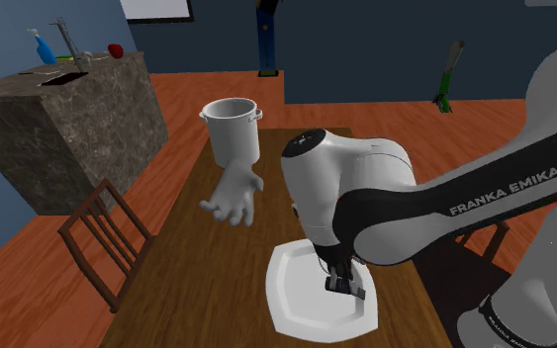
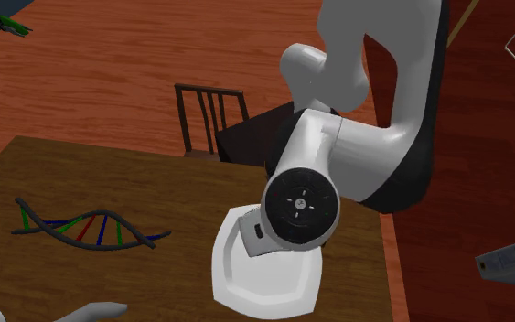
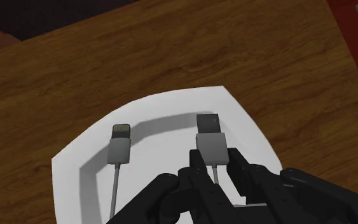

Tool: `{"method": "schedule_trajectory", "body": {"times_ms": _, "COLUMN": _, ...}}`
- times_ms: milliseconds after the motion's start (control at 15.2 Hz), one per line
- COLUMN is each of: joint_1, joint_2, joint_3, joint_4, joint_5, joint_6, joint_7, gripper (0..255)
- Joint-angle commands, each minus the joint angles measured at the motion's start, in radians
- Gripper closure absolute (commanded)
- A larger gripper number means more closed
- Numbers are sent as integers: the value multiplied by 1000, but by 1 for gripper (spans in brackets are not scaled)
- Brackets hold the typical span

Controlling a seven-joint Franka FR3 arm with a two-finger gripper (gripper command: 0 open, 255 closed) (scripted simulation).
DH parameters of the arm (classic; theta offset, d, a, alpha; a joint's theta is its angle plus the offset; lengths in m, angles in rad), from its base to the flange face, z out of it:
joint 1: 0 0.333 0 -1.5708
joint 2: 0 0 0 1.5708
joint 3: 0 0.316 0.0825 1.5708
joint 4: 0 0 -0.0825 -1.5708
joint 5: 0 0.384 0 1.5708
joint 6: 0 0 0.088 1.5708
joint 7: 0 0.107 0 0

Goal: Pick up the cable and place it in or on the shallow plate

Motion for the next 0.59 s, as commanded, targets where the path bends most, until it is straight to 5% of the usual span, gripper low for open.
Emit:
{"method": "schedule_trajectory", "body": {"times_ms": 0, "joint_1": -15, "joint_2": 91, "joint_3": 13, "joint_4": 89, "joint_5": -41, "joint_6": -4, "joint_7": 33, "gripper": 255}}
{"method": "schedule_trajectory", "body": {"times_ms": 528, "joint_1": -18, "joint_2": 197, "joint_3": 22, "joint_4": 107, "joint_5": -90, "joint_6": 73, "joint_7": 71, "gripper": 255}}
